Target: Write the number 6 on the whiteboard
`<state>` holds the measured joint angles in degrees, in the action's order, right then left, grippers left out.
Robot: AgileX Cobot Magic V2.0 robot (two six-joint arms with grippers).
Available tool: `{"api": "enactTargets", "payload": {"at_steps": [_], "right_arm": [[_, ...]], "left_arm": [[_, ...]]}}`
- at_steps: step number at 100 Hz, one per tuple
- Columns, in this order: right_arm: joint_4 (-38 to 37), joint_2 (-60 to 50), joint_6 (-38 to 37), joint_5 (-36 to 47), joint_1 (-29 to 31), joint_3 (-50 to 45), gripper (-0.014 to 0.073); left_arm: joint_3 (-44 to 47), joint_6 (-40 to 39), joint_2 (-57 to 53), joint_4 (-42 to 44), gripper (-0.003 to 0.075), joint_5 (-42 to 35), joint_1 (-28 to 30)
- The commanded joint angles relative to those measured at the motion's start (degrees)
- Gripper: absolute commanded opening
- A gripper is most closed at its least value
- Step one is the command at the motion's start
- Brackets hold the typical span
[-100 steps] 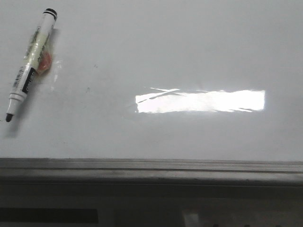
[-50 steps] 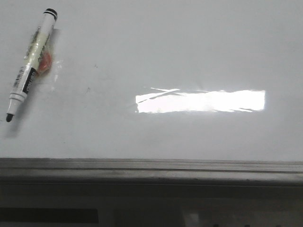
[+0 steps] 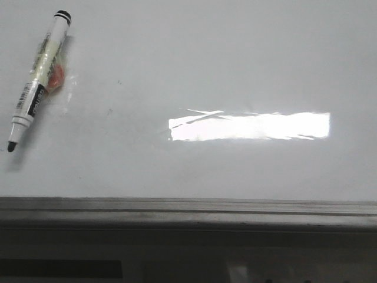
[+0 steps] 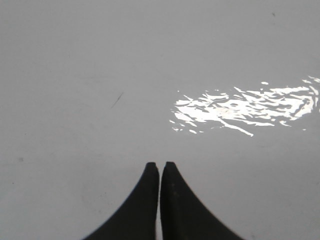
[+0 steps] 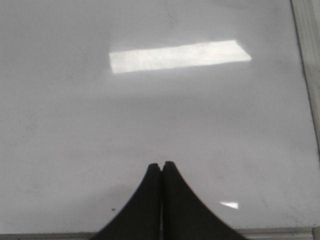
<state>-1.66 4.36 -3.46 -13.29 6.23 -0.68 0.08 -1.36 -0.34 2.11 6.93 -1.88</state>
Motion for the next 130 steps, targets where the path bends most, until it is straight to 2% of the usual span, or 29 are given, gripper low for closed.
{"api": "enactTargets", "payload": {"at_steps": [1, 73, 91, 117, 125, 130], "right_arm": [[0.17, 2.92, 0.01, 5.37, 0.3, -0.79, -0.0064], [-1.05, 4.4, 0.01, 5.57, 0.3, -0.67, -0.0064], [-1.72, 4.51, 0.01, 7.2, 0.3, 2.7, -0.0064], [-1.61, 10.47, 0.01, 5.67, 0.3, 9.09, -0.0064], [-0.32, 12.33, 0.01, 5.8, 0.3, 10.65, -0.0064], [0.3, 12.82, 0.01, 5.79, 0.3, 11.25, -0.0064]], "left_arm": [[1.35, -0.28, -1.46, -2.11, -0.002, -4.03, -0.54], [0.81, -0.28, -1.43, -2.11, -0.002, -4.17, -0.54], [-3.32, -0.28, 0.12, -3.08, -0.002, -3.74, -0.54], [-14.15, 0.32, 12.34, -3.27, -0.0018, -0.22, -0.54], [-16.45, 0.46, 16.4, -3.39, 0.0035, 0.21, -0.54], [-16.84, 0.46, 18.35, -3.39, 0.0137, -1.01, -0.54]]}}
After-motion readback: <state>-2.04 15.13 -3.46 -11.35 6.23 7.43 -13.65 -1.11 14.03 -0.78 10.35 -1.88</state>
